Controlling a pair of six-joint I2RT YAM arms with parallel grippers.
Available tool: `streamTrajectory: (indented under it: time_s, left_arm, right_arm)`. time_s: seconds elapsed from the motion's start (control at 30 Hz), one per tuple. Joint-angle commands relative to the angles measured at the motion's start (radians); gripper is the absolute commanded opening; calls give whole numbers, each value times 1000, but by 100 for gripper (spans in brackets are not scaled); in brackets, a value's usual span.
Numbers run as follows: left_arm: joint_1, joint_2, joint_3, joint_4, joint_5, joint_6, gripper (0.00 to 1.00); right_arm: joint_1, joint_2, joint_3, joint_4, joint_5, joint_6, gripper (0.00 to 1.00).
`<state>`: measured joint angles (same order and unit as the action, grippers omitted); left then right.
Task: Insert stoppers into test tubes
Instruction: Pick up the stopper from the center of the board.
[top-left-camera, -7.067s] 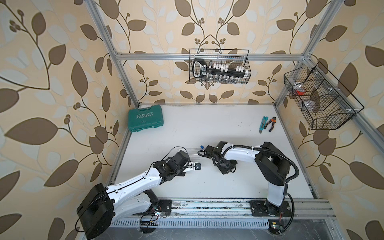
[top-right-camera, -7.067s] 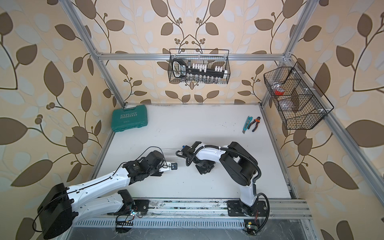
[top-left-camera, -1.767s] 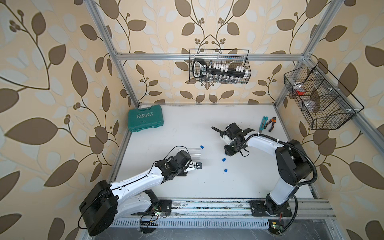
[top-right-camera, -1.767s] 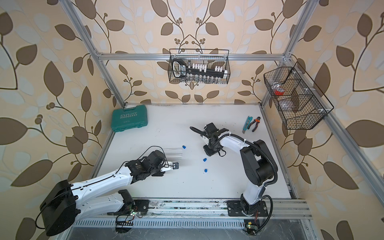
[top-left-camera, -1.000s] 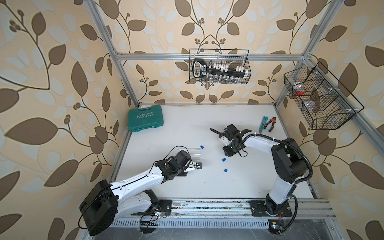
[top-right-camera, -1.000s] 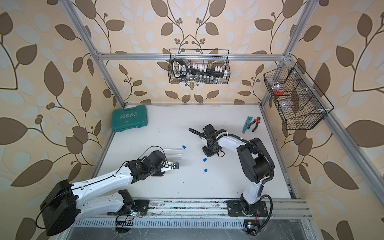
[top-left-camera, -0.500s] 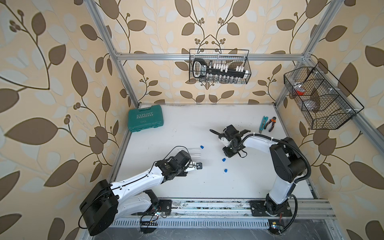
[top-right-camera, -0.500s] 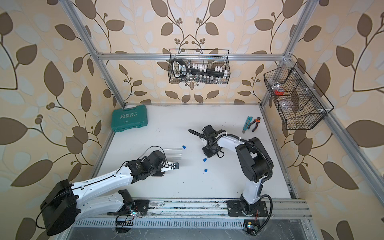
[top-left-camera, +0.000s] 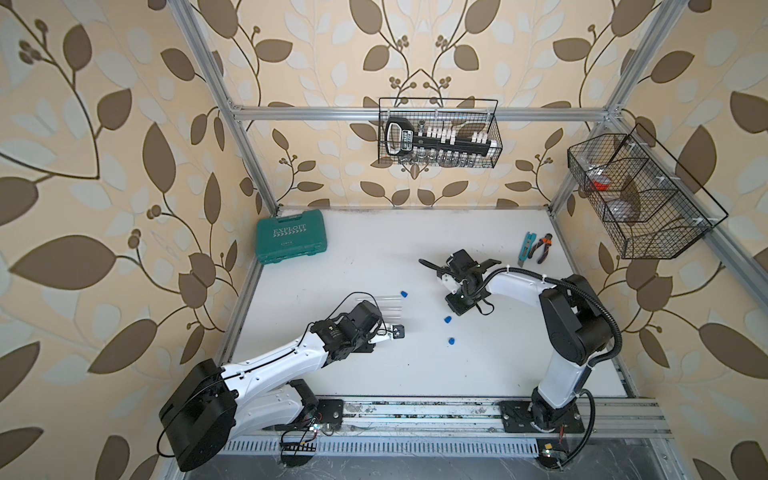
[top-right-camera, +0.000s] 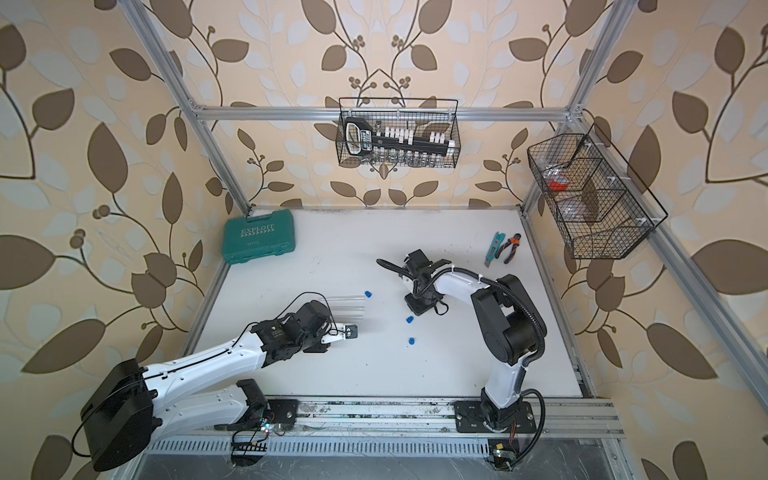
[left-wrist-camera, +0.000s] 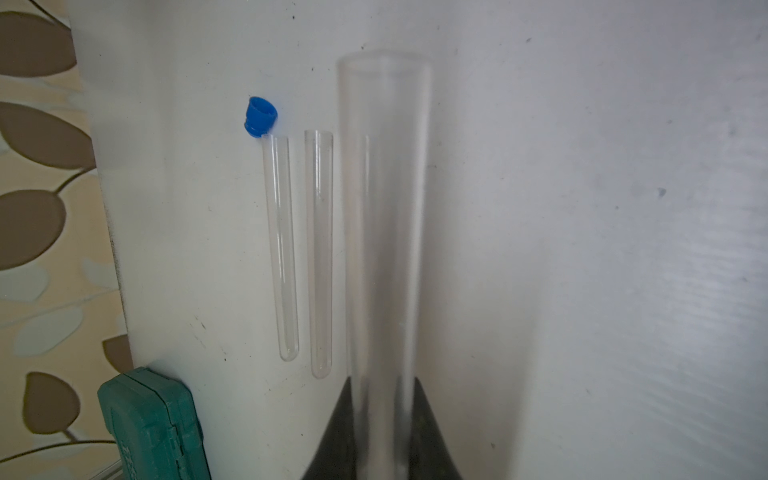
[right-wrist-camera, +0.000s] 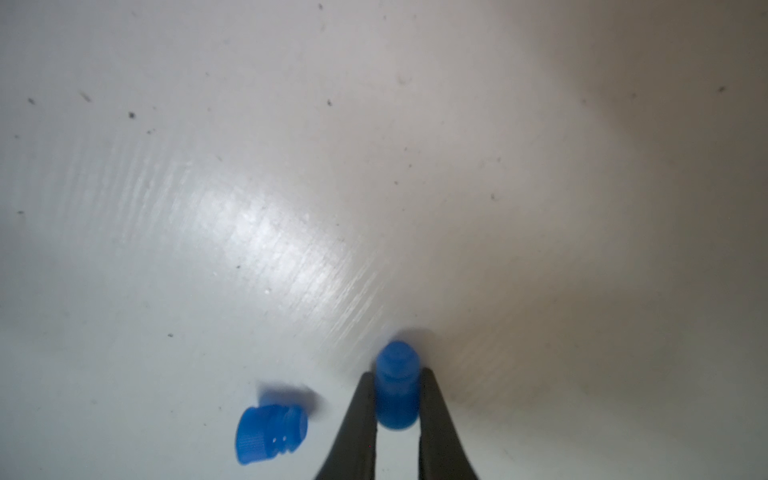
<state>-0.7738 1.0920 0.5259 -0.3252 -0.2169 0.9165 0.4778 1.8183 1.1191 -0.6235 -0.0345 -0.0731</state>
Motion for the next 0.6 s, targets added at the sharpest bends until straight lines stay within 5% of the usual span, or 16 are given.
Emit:
streamTrajectory:
  time_s: [0.0,0.57]
  left_arm:
    - [-10,5,31,7,1,-1,0]
    - [-10,5,51,-5,27,27,0]
  right_arm:
    - [7,20,-28,-6,-8,-22,14]
    - [7,-175,-47,-11,-156,-24,12]
